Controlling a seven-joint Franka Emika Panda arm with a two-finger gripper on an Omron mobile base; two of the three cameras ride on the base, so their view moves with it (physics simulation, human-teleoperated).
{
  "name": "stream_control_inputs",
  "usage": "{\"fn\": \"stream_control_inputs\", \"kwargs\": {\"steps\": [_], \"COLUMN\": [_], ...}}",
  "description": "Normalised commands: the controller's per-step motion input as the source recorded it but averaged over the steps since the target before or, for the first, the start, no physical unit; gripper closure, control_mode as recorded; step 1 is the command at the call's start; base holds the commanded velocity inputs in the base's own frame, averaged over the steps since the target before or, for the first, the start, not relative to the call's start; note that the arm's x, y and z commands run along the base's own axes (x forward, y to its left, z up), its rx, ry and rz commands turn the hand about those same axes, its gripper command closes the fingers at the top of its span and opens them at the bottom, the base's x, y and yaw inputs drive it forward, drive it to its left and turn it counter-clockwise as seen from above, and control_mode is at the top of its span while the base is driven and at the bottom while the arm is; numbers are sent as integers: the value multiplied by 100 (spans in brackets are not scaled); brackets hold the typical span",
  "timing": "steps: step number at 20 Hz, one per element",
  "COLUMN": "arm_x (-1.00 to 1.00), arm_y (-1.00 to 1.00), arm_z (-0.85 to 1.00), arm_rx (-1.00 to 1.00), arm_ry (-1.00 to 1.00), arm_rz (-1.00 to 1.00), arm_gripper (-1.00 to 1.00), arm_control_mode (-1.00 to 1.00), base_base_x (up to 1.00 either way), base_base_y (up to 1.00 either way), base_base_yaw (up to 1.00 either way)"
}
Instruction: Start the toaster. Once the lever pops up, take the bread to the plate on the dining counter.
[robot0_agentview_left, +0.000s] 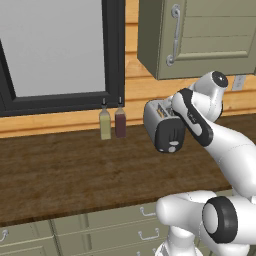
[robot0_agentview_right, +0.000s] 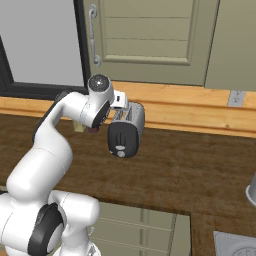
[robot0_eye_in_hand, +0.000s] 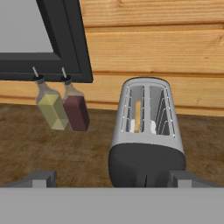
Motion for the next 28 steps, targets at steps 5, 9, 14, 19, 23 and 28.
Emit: {"fn": "stream_control_inputs", "kwargs": {"steps": [5,9,14,19,23,28], "arm_x": [0,0,0,0,0,0], "arm_y": [0,0,0,0,0,0], "arm_z": [0,0,0,0,0,0], "arm_rx": [0,0,0,0,0,0], "arm_ry": [0,0,0,0,0,0], "arm_rz": [0,0,0,0,0,0], "arm_gripper": [-100,-100,-100,-100,-100,-100], "arm_control_mode": [-100,-100,-100,-100,-100,-100], "base_base_x": [0,0,0,0,0,0], "base_base_y": [0,0,0,0,0,0], "base_base_yaw": [0,0,0,0,0,0]}}
